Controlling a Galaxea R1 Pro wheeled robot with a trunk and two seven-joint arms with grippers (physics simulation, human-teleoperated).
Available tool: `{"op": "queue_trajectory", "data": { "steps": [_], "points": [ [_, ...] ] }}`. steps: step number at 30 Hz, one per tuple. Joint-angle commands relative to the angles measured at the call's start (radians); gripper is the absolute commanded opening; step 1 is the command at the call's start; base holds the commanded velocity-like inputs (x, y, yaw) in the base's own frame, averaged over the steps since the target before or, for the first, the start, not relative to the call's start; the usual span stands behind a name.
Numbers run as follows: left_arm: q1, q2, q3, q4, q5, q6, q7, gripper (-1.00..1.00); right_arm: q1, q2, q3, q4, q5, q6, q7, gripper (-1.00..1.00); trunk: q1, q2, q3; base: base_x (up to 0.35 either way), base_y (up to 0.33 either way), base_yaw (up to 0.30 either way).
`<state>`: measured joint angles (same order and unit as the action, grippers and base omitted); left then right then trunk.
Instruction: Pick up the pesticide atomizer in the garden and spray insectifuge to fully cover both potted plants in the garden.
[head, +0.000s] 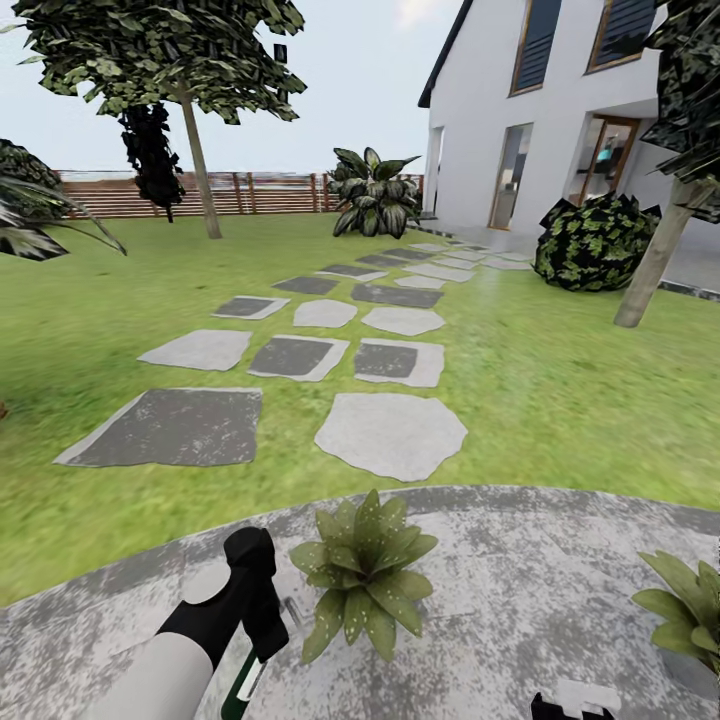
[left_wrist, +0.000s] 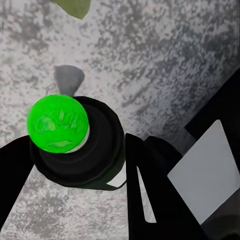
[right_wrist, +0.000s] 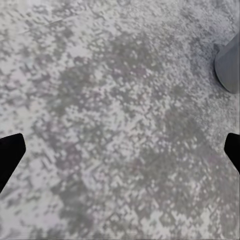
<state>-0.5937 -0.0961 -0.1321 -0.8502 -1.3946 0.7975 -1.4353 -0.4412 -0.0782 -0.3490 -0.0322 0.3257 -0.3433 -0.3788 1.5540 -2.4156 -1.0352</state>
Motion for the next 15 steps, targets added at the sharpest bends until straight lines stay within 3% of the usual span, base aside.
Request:
{"op": "queue_trajectory", "data": {
  "steps": [1,8,15],
  "points": [
    [0.0,0.0,0.0,-0.001,-0.009,0.011,-0.01,-1.0,-0.001,0.0,-0.008,0.002,0.01,-0.003,-0.003,1.0,0.0,0.0,-0.001,0.132,-0.233,0.003],
    [0.006,0.007,0.002,-0.013,-0.009,0.012,-0.01,-1.0,-0.001,-0.001,-0.008,0.002,0.01,-0.003,-0.002,1.0,0.0,0.0,-0.001,0.102,-0.247,0.001],
    [0.008,0.007,0.003,-0.018,-0.009,0.012,-0.009,-1.0,-0.001,0.0,-0.008,0.002,0.01,-0.003,-0.002,1.0,0.0,0.0,-0.001,-0.258,-0.161,0.0]
  ]
}}
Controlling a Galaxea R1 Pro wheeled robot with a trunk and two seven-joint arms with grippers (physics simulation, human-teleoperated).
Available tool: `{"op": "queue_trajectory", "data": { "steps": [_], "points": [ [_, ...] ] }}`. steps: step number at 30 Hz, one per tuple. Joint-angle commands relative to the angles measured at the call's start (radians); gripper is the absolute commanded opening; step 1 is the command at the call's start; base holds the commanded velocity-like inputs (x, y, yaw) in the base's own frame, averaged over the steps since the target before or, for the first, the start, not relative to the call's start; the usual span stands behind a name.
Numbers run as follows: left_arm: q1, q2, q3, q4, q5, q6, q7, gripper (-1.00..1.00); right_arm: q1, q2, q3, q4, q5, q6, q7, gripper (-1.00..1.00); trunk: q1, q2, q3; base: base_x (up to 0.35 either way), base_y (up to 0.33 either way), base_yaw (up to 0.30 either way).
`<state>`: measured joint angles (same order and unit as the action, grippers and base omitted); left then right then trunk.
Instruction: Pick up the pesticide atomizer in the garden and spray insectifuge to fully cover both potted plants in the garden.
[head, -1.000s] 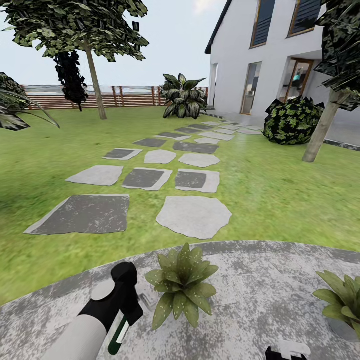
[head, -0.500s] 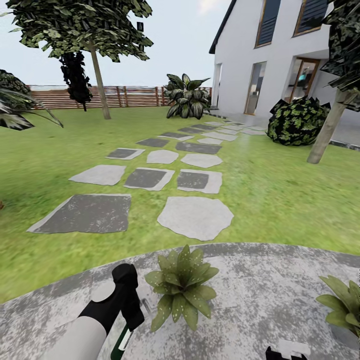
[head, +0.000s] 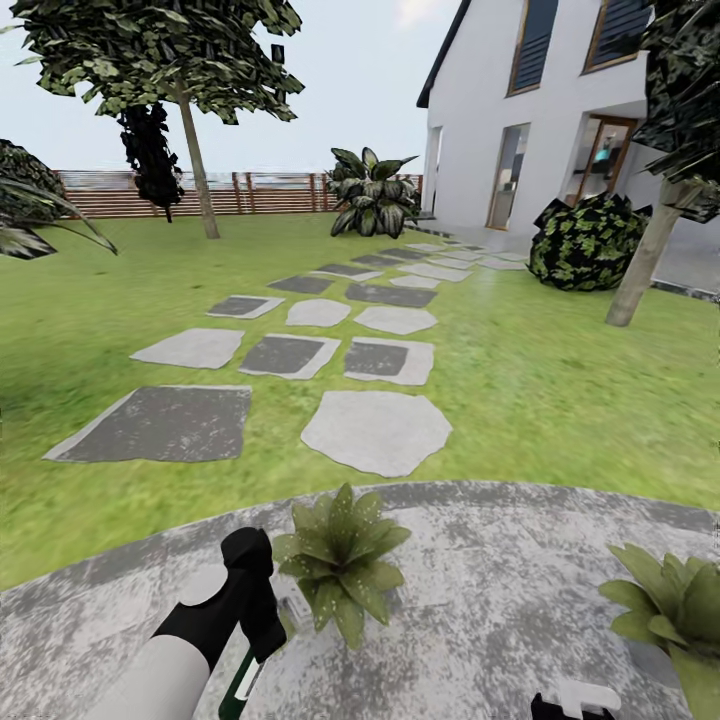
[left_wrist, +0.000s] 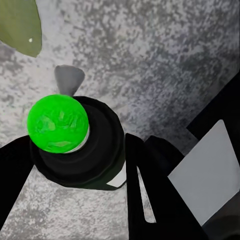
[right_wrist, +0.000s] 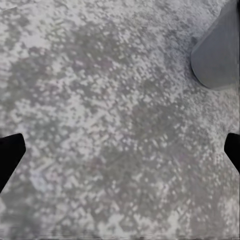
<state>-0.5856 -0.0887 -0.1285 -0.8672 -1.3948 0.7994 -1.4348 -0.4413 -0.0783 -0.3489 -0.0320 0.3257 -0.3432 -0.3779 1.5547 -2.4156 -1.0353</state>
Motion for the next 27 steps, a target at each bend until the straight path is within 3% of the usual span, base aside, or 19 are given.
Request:
{"op": "queue_trajectory", "data": {
  "steps": [1,9,16,18,20,22,23,24,25,26,27],
  "points": [
    [0.0,0.0,0.0,-0.001,-0.009,0.011,-0.01,-1.0,-0.001,0.0,-0.008,0.001,0.01,-0.003,-0.003,1.0,-0.001,0.0,-0.001,-0.288,-0.145,0.0],
    [-0.001,-0.007,0.002,-0.001,-0.008,0.012,-0.005,-1.0,-0.001,0.0,-0.008,0.002,0.01,-0.003,-0.003,1.0,-0.001,0.0,-0.001,-0.281,-0.158,0.014],
    [0.002,0.002,0.012,0.004,0.009,0.004,0.023,-1.0,-0.001,0.002,-0.008,0.002,0.01,-0.003,-0.003,1.0,-0.001,0.0,-0.001,-0.244,-0.195,0.241],
    [0.002,0.01,0.02,0.01,0.028,0.001,0.044,-1.0,-0.001,0.002,-0.008,0.002,0.01,-0.003,-0.003,1.0,-0.001,0.0,-0.001,-0.249,-0.197,0.276],
    [0.007,0.028,0.035,0.014,0.076,-0.011,0.09,-1.0,-0.001,0.003,-0.008,0.003,0.01,-0.003,-0.003,1.0,-0.001,0.0,-0.001,-0.253,-0.196,0.277],
    [0.027,0.062,0.066,0.016,0.209,-0.117,0.185,-1.0,-0.001,0.003,-0.008,0.002,0.01,-0.003,-0.002,1.0,-0.001,0.0,-0.001,-0.202,-0.136,0.142],
    [0.052,0.076,0.105,0.022,0.299,-0.227,0.25,-1.0,-0.001,0.003,-0.008,0.0,0.011,-0.003,-0.001,1.0,-0.001,0.0,-0.001,-0.09,-0.052,0.049],
    [0.073,0.091,0.139,0.033,0.359,-0.335,0.301,-1.0,-0.001,0.003,-0.007,-0.002,0.012,-0.003,0.0,1.0,-0.001,0.0,-0.001,-0.046,-0.027,0.025],
    [0.085,0.102,0.163,0.049,0.39,-0.433,0.328,-1.0,-0.001,0.003,0.002,-0.003,0.023,-0.003,0.0,1.0,-0.001,0.0,-0.001,-0.024,-0.014,0.013],
    [0.094,0.114,0.242,0.102,0.416,-0.642,0.352,-1.0,-0.001,0.004,0.075,-0.006,0.096,-0.003,0.0,1.0,-0.001,0.0,-0.001,-0.005,-0.003,0.003],
    [0.095,0.115,0.293,0.124,0.42,-0.724,0.354,-1.0,-0.002,0.005,0.105,-0.01,0.122,-0.003,0.002,1.0,-0.001,0.0,-0.001,-0.003,-0.001,0.001]
  ]
}}
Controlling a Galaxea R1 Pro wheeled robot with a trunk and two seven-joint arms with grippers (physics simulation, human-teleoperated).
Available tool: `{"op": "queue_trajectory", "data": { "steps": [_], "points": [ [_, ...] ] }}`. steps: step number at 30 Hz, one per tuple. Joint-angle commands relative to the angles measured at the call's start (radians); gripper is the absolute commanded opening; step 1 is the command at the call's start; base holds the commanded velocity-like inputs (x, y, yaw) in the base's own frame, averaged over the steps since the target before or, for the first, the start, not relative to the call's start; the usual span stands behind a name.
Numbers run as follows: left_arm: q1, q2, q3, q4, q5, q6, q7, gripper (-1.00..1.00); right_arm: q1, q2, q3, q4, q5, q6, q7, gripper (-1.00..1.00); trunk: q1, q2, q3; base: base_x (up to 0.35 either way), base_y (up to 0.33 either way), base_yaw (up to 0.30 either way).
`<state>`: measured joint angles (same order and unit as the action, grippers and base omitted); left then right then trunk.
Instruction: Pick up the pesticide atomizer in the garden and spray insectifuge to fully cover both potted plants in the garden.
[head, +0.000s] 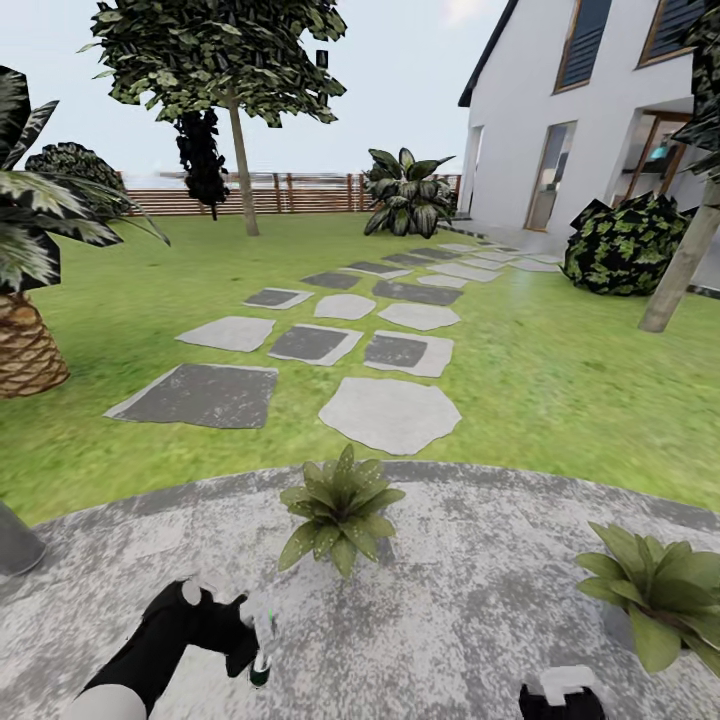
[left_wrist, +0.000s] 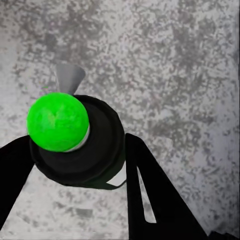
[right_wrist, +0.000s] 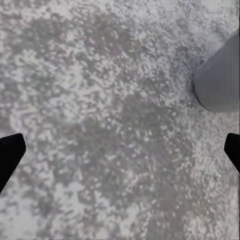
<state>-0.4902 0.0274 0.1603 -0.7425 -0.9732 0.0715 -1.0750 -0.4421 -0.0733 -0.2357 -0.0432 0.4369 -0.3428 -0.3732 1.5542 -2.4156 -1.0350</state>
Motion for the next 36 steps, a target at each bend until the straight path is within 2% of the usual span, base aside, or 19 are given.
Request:
{"op": "queue_trajectory", "data": {
  "steps": [1,2,3,5,7,9,10,11,12,15,19,20,23,25,27,29,31,34,36],
  "points": [
    [-0.001,0.0,0.038,0.016,-0.001,-0.05,-0.005,-1.0,-0.001,0.0,0.006,-0.006,0.024,-0.004,0.006,1.0,0.0,0.0,-0.001,-0.002,-0.001,0.001],
    [-0.002,0.001,0.079,0.041,0.0,-0.127,-0.005,-1.0,-0.001,0.001,0.022,-0.031,0.038,-0.004,0.057,1.0,0.0,0.0,-0.001,0.0,0.0,0.0],
    [-0.003,0.002,0.105,0.064,0.0,-0.189,-0.005,-1.0,-0.001,-0.003,0.031,-0.076,0.047,-0.003,0.16,1.0,0.0,0.0,-0.001,0.0,0.0,0.0],
    [-0.005,0.006,0.12,0.087,0.0,-0.239,-0.005,-1.0,-0.001,-0.008,0.037,-0.158,0.053,0.0,0.344,1.0,0.0,0.0,-0.001,0.0,0.0,0.0],
    [-0.009,0.014,0.129,0.101,0.001,-0.272,-0.005,-1.0,-0.001,-0.01,0.041,-0.313,0.059,0.004,0.615,1.0,0.0,0.0,-0.001,0.0,0.0,0.0],
    [-0.01,0.014,0.126,0.107,0.0,-0.278,-0.005,-1.0,-0.001,-0.011,0.042,-0.37,0.084,0.005,0.672,1.0,0.0,0.0,-0.001,0.0,0.0,0.0],
    [-0.012,0.012,0.121,0.117,-0.001,-0.279,-0.005,-1.0,-0.001,-0.01,0.043,-0.4,0.122,0.006,0.694,1.0,0.0,0.0,-0.001,0.0,0.0,0.0],
    [-0.016,0.012,0.117,0.135,-0.002,-0.28,-0.005,-1.0,-0.001,-0.008,0.043,-0.446,0.209,0.007,0.753,1.0,0.0,0.0,-0.001,0.0,0.0,0.0],
    [-0.018,0.012,0.116,0.141,-0.002,-0.28,-0.005,-1.0,-0.002,-0.007,0.043,-0.469,0.247,0.008,0.809,1.0,0.0,0.0,-0.001,0.0,0.0,0.0],
    [-0.019,0.012,0.116,0.16,0.0,-0.28,-0.006,-1.0,-0.013,-0.007,0.043,-0.497,0.284,0.008,0.97,1.0,0.0,0.0,-0.001,0.0,0.0,0.0],
    [-0.019,0.014,0.116,0.205,-0.006,-0.279,-0.006,-1.0,-0.027,0.007,0.051,-0.511,0.297,0.007,1.045,1.0,0.0,0.0,-0.001,0.0,0.0,0.0],
    [-0.019,0.015,0.114,0.212,-0.01,-0.279,-0.006,-1.0,-0.029,0.016,0.086,-0.517,0.303,0.006,1.062,-1.0,0.0,0.0,-0.001,0.0,0.0,0.0],
    [-0.018,0.016,0.113,0.218,-0.017,-0.277,-0.011,-1.0,-0.031,0.035,0.173,-0.523,0.308,0.005,1.079,-1.0,0.0,0.0,-0.001,0.0,0.0,0.0],
    [-0.018,0.017,0.113,0.219,-0.018,-0.277,-0.012,-1.0,-0.032,0.059,0.193,-0.523,0.31,0.005,1.081,-1.0,0.0,0.0,-0.001,0.0,0.0,0.0],
    [-0.018,0.011,0.109,0.219,-0.02,-0.276,-0.013,-1.0,-0.032,0.099,0.203,-0.523,0.31,0.005,1.082,-1.0,0.0,0.0,-0.001,0.0,0.0,0.0],
    [-0.018,0.009,0.081,0.219,-0.02,-0.275,-0.013,-1.0,-0.032,0.129,0.207,-0.522,0.311,0.005,1.082,-1.0,0.0,0.0,-0.001,0.0,0.0,0.0],
    [-0.018,0.008,0.035,0.219,-0.02,-0.273,-0.012,-1.0,-0.032,0.164,0.237,-0.523,0.313,0.005,1.082,-1.0,0.0,0.0,-0.001,0.0,0.0,0.0],
    [-0.018,0.002,0.012,0.219,-0.018,-0.273,-0.011,-1.0,-0.034,0.19,0.311,-0.533,0.311,0.006,1.082,-1.0,0.0,0.0,-0.001,0.0,0.0,0.0],
    [-0.018,-0.001,0.009,0.219,-0.016,-0.274,-0.009,-1.0,-0.037,0.204,0.331,-0.552,0.31,0.007,1.082,-1.0,0.0,0.0,-0.001,0.0,0.0,0.0]
  ]
}}
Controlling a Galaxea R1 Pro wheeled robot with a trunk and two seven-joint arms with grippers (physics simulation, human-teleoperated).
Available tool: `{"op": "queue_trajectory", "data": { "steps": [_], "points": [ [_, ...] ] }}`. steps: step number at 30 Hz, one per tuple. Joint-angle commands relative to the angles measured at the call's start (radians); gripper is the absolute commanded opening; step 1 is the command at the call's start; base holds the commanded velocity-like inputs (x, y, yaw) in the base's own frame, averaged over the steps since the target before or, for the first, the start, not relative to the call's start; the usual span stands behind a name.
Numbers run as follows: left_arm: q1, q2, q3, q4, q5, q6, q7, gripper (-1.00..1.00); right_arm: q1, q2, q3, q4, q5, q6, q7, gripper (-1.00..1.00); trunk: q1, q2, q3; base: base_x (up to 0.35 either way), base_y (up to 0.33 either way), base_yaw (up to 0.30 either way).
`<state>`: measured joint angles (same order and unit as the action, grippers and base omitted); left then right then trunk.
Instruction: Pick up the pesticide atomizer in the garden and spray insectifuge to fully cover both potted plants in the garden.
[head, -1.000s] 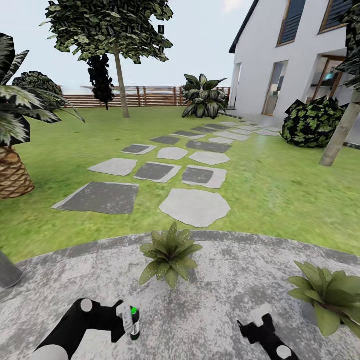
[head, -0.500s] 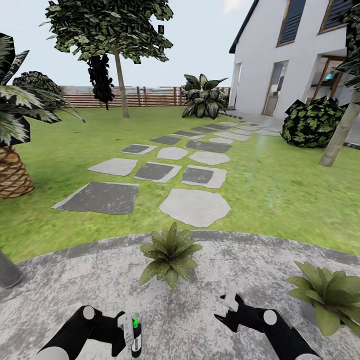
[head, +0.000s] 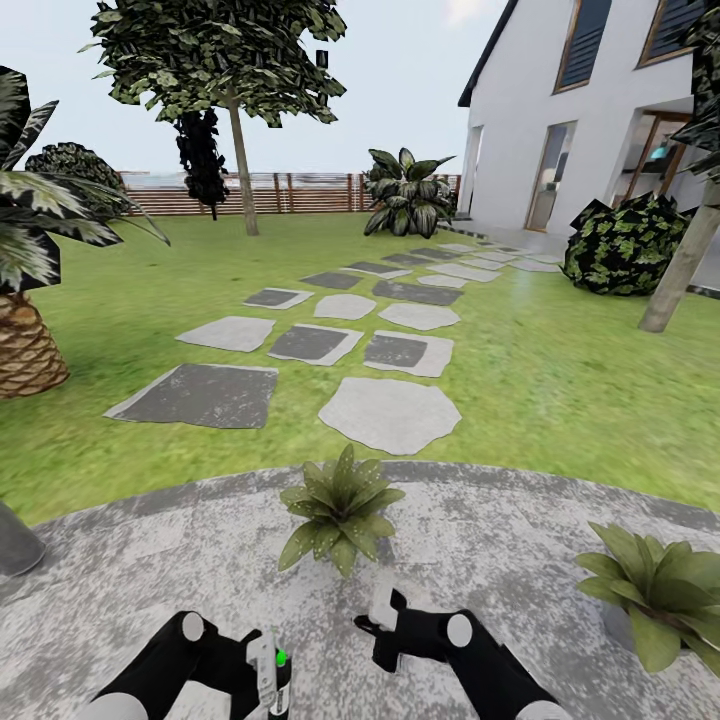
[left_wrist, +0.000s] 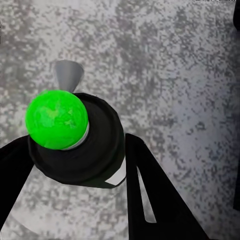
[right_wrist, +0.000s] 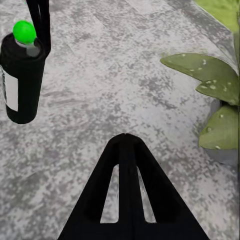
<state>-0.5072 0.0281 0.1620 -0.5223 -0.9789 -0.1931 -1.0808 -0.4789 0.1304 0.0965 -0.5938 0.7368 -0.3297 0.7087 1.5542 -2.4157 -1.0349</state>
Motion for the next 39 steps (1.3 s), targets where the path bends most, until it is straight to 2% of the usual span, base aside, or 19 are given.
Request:
{"op": "queue_trajectory", "data": {
  "steps": [1,5,8,12,17,21,27,30,32,35,39],
  "points": [
    [-0.001,-0.003,0.008,-0.001,-0.01,-0.01,-0.002,-1.0,-0.001,0.008,0.003,-0.006,0.01,-0.005,0.0,-1.0,0.0,0.0,-0.001,0.0,0.0,0.0],
    [-0.002,-0.004,0.008,-0.013,-0.004,-0.012,0.001,-1.0,-0.003,0.019,0.006,-0.009,0.01,-0.005,0.0,-1.0,0.0,0.0,-0.001,0.0,0.0,0.0],
    [-0.004,-0.015,0.008,-0.019,0.0,-0.013,0.003,-1.0,-0.003,0.02,0.006,-0.009,0.009,-0.006,0.0,-1.0,0.0,0.0,-0.001,0.0,0.0,0.0],
    [-0.012,-0.025,0.01,-0.021,0.004,-0.015,0.048,-1.0,-0.003,0.027,0.007,-0.009,0.009,-0.006,0.0,-1.0,0.0,0.0,-0.001,0.0,0.0,0.0],
    [-0.013,-0.034,0.012,-0.021,0.006,-0.016,0.065,-1.0,-0.003,0.034,0.007,-0.009,0.008,-0.006,0.0,-1.0,0.0,0.0,-0.001,0.0,0.0,0.0],
    [-0.012,-0.049,0.013,-0.018,0.005,-0.017,0.119,-1.0,-0.003,0.044,0.008,-0.009,0.008,-0.006,0.0,-1.0,0.0,0.0,-0.001,0.0,0.0,0.0],
    [-0.013,-0.059,0.013,-0.01,0.006,-0.061,0.124,-1.0,-0.003,0.044,0.008,-0.009,0.007,-0.006,0.0,-1.0,0.0,0.0,-0.001,0.0,0.0,0.0],
    [-0.013,-0.067,0.013,-0.009,0.006,-0.063,0.124,-1.0,-0.004,0.044,0.008,-0.009,0.008,-0.006,0.0,-1.0,0.0,0.0,-0.001,0.0,0.0,0.0],
    [-0.013,-0.086,0.014,-0.01,0.006,-0.064,0.124,-1.0,-0.004,0.044,0.008,-0.009,0.008,-0.006,0.0,-1.0,0.0,0.0,-0.001,0.0,0.0,0.0],
    [-0.013,-0.097,0.014,-0.014,0.006,-0.065,0.125,-1.0,-0.004,0.044,0.008,-0.009,0.008,-0.006,0.0,-1.0,0.0,0.0,-0.001,0.0,0.0,0.0],
    [-0.013,-0.103,0.014,-0.015,0.007,-0.065,0.126,-1.0,-0.006,0.044,0.008,-0.009,0.008,-0.006,0.0,-1.0,0.0,0.0,-0.001,0.0,0.0,0.0]
  ]
}}
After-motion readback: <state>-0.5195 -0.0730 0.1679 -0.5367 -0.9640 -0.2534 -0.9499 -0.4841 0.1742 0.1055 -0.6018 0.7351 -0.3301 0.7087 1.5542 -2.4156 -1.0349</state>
